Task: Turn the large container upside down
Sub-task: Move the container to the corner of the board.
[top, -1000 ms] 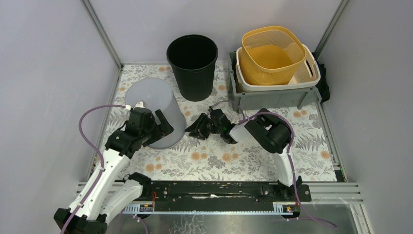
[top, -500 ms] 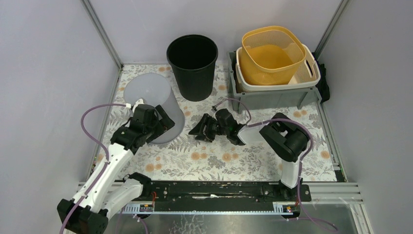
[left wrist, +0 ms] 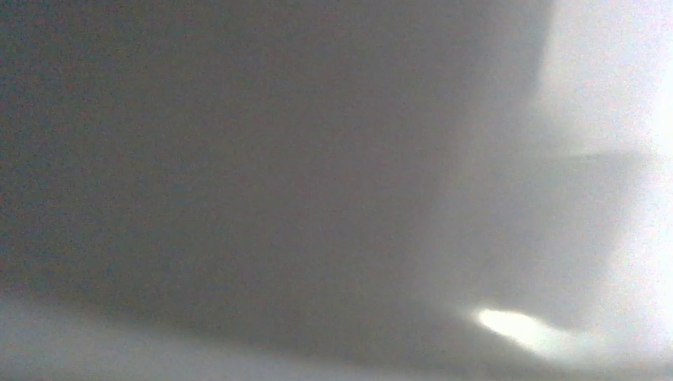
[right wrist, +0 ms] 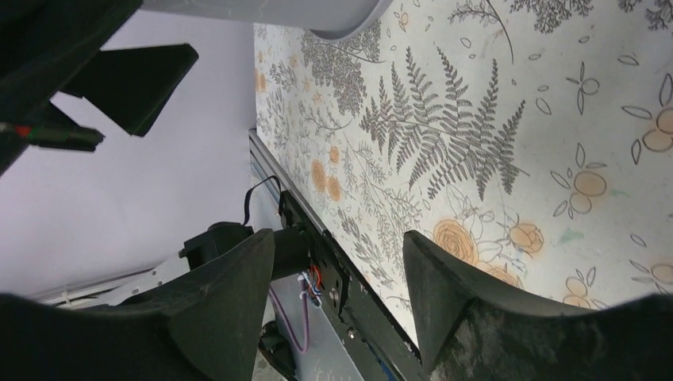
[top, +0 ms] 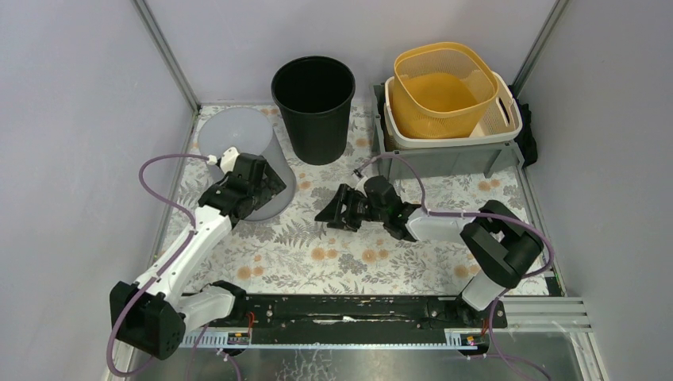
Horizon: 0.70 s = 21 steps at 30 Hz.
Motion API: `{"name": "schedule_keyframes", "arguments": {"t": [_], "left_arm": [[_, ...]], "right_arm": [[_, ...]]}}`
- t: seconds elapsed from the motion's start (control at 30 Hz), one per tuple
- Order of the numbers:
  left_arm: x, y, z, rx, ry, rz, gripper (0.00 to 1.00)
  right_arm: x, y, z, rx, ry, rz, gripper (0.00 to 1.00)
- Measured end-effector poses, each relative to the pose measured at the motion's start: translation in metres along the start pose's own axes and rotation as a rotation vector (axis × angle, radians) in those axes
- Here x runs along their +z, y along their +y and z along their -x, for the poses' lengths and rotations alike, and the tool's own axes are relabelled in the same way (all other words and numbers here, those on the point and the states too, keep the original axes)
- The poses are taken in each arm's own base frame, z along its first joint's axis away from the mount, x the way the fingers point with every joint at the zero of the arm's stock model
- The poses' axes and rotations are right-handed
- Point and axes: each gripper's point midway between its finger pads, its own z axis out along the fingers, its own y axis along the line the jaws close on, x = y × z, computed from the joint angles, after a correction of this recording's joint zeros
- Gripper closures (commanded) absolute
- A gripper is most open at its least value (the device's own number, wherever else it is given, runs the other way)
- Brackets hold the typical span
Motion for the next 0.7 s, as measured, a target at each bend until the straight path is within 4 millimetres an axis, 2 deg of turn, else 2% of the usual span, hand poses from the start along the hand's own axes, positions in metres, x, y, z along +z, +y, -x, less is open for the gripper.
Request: {"name": "schedule_keyframes", "arguments": {"t": [0.17, 0.33, 0.7], "left_arm": [[0.011, 0.003, 0.012, -0.019, -0.035, 0.035, 0.0], [0.023, 0.007, 0.028, -0.051, -0.081, 0.063, 0.0], [0.049, 0.005, 0.043, -0.047, -0.21, 0.004, 0.0]], "right_arm": [[-0.011, -0.008, -0.009, -0.004, 0.01, -0.018, 0.31], [-0.024, -0.022, -0.021, -0.004, 0.029, -0.051, 0.26], [-0.079, -0.026, -0.047, -0.095, 0.039, -0.059, 0.2]]}}
